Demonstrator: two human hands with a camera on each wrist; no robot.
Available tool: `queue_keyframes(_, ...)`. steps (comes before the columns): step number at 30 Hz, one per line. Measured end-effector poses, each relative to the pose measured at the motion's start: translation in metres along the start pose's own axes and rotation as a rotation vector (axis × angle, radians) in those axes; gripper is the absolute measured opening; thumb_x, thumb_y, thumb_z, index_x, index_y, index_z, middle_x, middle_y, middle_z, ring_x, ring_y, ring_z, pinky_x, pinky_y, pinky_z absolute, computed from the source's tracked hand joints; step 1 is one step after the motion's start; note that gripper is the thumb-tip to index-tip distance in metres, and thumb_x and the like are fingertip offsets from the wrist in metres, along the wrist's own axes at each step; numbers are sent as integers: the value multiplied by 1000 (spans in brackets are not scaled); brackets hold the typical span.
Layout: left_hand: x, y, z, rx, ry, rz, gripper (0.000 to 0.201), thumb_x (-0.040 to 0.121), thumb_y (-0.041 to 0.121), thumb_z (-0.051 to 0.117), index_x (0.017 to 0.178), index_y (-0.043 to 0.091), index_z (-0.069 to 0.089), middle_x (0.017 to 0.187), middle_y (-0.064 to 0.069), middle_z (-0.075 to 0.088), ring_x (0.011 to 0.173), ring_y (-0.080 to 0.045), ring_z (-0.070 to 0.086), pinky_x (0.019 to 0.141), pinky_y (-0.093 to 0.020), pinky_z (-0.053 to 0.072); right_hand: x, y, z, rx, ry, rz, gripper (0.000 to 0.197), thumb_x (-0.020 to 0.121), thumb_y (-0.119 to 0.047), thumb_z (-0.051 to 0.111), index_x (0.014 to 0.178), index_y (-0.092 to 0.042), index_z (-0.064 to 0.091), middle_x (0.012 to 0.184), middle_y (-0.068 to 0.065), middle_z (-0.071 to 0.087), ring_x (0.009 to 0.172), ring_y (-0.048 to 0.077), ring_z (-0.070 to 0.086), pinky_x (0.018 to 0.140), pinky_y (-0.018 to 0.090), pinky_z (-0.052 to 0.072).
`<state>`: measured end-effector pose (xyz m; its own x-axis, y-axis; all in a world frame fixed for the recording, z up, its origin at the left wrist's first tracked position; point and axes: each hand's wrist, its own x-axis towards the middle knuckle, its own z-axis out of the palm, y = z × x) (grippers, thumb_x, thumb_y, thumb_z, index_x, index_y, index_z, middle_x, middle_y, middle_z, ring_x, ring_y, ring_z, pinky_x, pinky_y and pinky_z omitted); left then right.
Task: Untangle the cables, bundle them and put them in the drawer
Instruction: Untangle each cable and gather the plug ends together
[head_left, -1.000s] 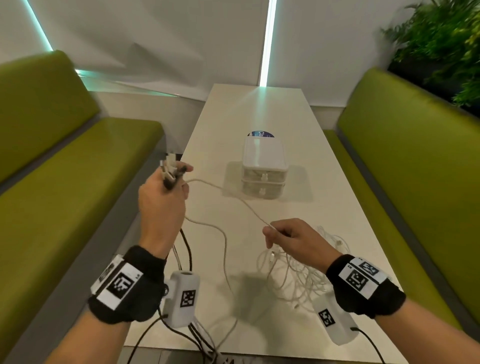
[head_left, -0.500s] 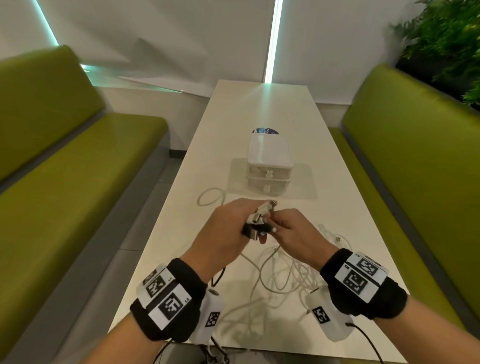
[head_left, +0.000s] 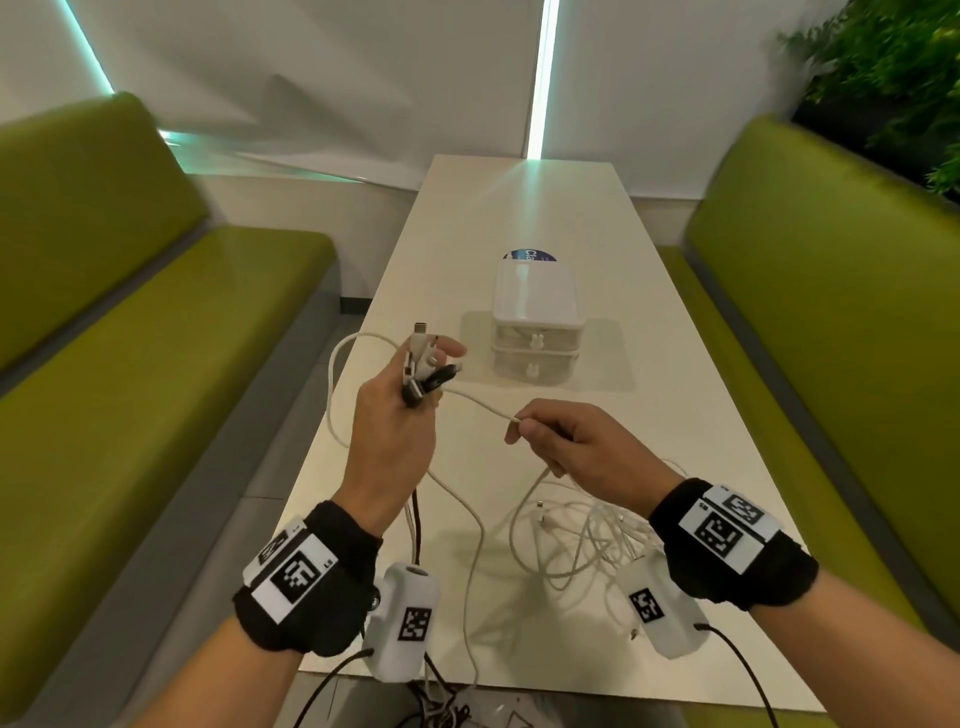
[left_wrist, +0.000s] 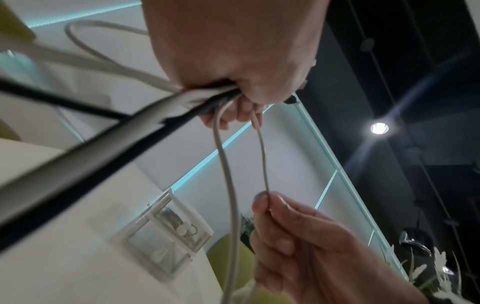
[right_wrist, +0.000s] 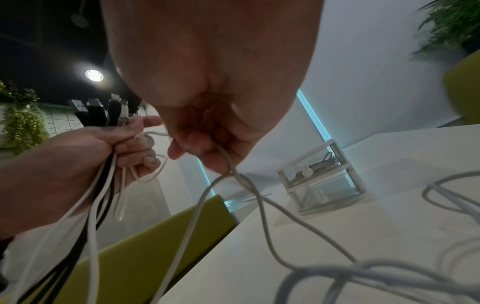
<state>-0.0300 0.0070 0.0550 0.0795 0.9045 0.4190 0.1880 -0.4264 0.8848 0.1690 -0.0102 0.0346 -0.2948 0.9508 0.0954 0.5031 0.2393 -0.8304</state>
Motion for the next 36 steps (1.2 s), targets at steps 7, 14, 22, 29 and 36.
queue_keyframes(7, -1, -7, -2, -169, 159, -59, 45, 93, -11, 42, 88, 31, 60, 93, 14, 62, 76, -4, 51, 73, -23, 44, 4, 3, 0, -28, -61, 13, 24, 101, -23, 47, 84, -18, 64, 65, -1, 55, 64, 19, 54, 66, 32, 47)
queue_keyframes(14, 7, 2, -13, -381, 403, 5, 13, 100, 2, 44, 92, 6, 53, 86, 5, 57, 67, -7, 45, 64, -19, 45, 5, 23, -3, -166, -64, 87, 34, 101, -37, 45, 77, -17, 59, 64, -3, 57, 58, 3, 50, 59, 13, 39)
queue_keyframes(22, 13, -41, -23, 87, 199, -178, 34, 96, -6, 42, 108, 16, 66, 99, 6, 67, 87, -3, 61, 86, -23, 51, 1, 31, -4, -158, 113, 112, 29, 100, -30, 46, 76, -19, 57, 64, 8, 60, 54, 4, 51, 56, 14, 40)
queue_keyframes(29, -3, -18, -3, 176, 118, 287, 49, 85, -14, 42, 125, 7, 60, 124, -7, 59, 113, -20, 57, 92, -31, 53, 11, 7, -12, 8, 377, 23, 22, 97, -27, 55, 82, -17, 67, 64, 4, 54, 58, 20, 57, 55, 22, 55)
queue_keyframes(36, -6, 3, 26, 429, -220, 400, 69, 79, -8, 61, 142, 19, 48, 143, 1, 47, 105, -17, 64, 84, -32, 57, 18, -13, -12, -149, 309, -119, 23, 98, -26, 53, 90, -11, 69, 74, 11, 66, 64, 17, 58, 56, 21, 47)
